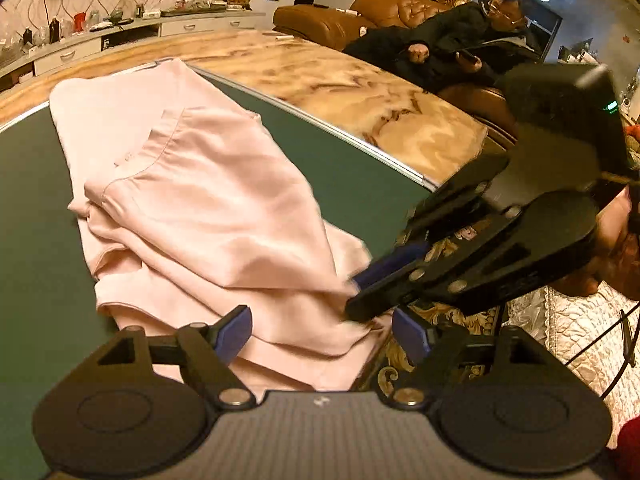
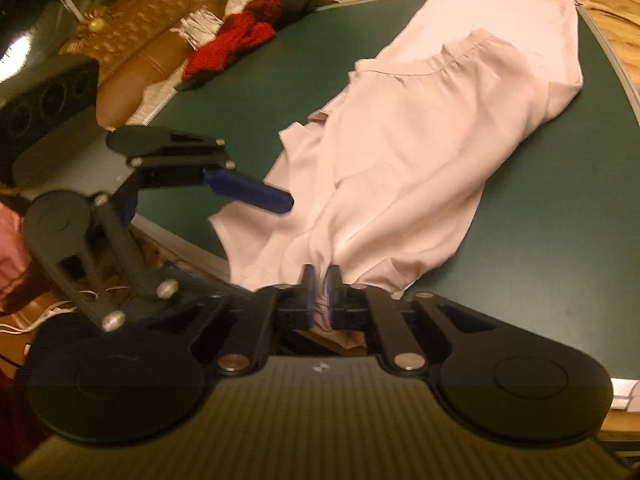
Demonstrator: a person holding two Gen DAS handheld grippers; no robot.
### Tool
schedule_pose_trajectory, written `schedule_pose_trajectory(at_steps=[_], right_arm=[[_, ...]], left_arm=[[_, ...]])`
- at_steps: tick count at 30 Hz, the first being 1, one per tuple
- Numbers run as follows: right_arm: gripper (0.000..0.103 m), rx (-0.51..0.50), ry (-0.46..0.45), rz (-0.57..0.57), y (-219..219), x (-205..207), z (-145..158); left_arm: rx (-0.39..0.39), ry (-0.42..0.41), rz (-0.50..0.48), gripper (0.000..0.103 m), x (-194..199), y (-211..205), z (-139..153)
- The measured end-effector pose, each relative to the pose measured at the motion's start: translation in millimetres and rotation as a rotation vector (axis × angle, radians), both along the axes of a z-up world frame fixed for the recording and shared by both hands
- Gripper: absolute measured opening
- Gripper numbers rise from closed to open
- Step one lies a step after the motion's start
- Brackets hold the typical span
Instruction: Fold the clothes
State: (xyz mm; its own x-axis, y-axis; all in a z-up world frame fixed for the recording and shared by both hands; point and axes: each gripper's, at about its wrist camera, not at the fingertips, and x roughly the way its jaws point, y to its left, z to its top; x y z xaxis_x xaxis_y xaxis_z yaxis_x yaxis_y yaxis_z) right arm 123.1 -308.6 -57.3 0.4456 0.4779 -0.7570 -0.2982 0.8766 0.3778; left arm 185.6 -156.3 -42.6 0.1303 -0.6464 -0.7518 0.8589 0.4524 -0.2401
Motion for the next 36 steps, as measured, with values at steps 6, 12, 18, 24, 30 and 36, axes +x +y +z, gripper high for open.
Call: schedule_pose_trajectory(at_steps=[6, 12, 18, 24, 30, 36], right_arm=[[0.041, -0.071, -0.087, 0.020, 2.4, 13.5, 24.2], [0.041, -0.073, -0.084, -0.015, 19.8, 76.0, 16.8], [0.041, -0.102, -0.059, -0.042, 43.7, 127.1, 1.1], [0.002, -0.111, -0.036, -0.070, 45.7, 135.6, -7.3], [0.002, 0.039, -0.011, -0.082, 41.3, 139.2, 10.9], [0.002, 0.072, 0.021, -0.092, 55.4, 163.1, 9.8]], left_arm=[[-0.002, 0.004, -0.025, 0.082, -3.5, -5.2, -5.2], [0.008, 0.025, -0.050, 0.082, -10.1, -16.0, -14.6], [-0.012, 0.034, -0.061, 0.083, -11.0, -20.1, -17.8], [-0.036, 0.039, -0.063, 0.085, -10.2, -18.1, -18.9], [-0.044, 0.033, -0.065, 0.086, -12.7, -16.8, -19.3], [-0.040, 0.029, -0.065, 0.086, -14.4, -14.3, -18.2]])
